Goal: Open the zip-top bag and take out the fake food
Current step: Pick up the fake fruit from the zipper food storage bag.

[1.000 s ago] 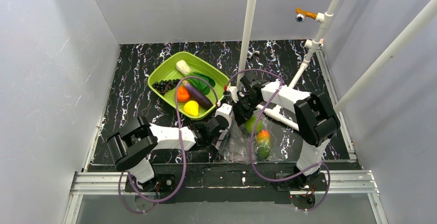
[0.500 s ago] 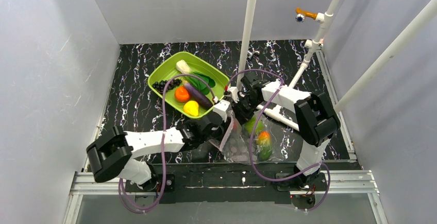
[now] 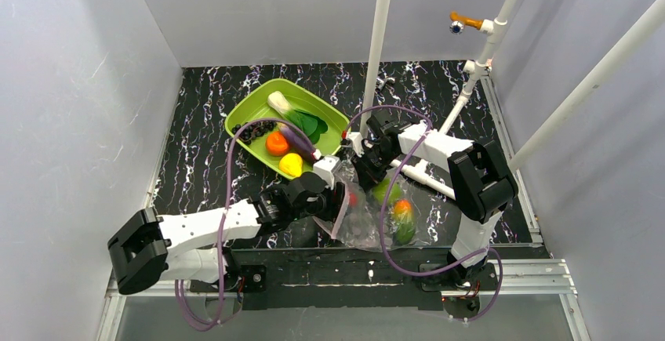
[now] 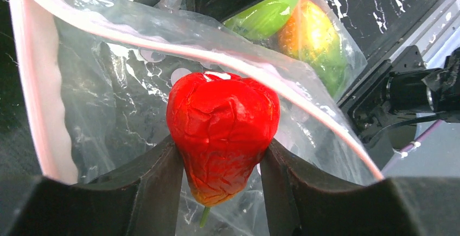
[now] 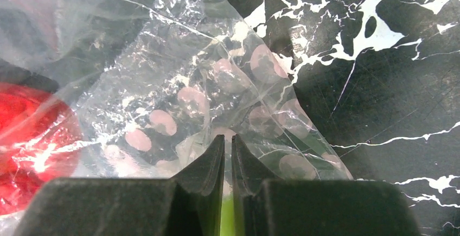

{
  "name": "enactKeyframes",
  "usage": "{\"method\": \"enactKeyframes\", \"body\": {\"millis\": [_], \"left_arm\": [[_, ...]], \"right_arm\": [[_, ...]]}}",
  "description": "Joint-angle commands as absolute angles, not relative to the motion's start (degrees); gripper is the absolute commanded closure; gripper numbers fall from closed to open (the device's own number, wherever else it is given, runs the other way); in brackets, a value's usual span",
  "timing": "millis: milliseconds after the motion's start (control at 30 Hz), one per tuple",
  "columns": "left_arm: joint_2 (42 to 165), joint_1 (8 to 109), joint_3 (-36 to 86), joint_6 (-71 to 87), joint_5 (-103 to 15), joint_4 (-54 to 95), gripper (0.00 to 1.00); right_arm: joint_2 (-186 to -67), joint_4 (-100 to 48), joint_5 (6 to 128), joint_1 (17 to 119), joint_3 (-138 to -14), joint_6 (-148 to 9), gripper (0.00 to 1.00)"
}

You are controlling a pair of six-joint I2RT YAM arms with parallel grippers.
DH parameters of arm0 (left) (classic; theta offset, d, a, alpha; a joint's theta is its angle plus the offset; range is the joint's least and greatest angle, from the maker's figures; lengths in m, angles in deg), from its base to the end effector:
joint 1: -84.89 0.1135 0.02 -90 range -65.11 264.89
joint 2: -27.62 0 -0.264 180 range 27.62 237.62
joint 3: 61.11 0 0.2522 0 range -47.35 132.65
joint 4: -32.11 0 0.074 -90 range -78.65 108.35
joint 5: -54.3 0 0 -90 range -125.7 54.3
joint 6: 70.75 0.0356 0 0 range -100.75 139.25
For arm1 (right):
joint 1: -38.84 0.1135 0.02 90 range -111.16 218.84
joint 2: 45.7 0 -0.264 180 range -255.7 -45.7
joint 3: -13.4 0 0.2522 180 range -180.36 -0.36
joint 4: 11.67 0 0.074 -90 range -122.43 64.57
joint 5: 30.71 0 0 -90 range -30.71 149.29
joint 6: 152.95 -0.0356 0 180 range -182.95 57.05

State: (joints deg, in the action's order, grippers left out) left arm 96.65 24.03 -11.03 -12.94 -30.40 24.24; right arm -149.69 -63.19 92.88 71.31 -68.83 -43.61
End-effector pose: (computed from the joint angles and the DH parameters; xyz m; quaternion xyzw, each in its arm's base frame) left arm 0.1303 -0.2270 0.2287 0.1872 0.8304 -0.3526 0.3886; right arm 0.2829 0.2034 0.1769 -0.4516 0.8336 0.2999 0.1056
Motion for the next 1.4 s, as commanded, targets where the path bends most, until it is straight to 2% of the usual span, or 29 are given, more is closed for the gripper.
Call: {"method": "enactKeyframes", "body": {"millis": [0, 400, 867, 1367], "left_arm": [[92.89, 24.07, -9.95, -16.23, -29.71, 19.83, 1.0], [85.94, 25.62, -14.14, -27.31, -26.04, 18.7, 1.0], [77.45, 27.69, -17.4, -32.86, -21.11, 14.51, 1.0], [69.84, 31.11, -18.17, -37.23, -21.51, 12.42, 1.0]], "right_arm": [[-148.14, -64.45, 93.09, 70.92, -69.97, -42.74, 0.84], [-147.94, -64.45, 92.95, 70.68, -69.89, -42.47, 0.84], [-147.92, -64.45, 93.09, 70.24, -69.8, -42.3, 0.84], [-148.09, -64.36, 92.96, 70.15, -69.71, -42.21, 0.84]]}}
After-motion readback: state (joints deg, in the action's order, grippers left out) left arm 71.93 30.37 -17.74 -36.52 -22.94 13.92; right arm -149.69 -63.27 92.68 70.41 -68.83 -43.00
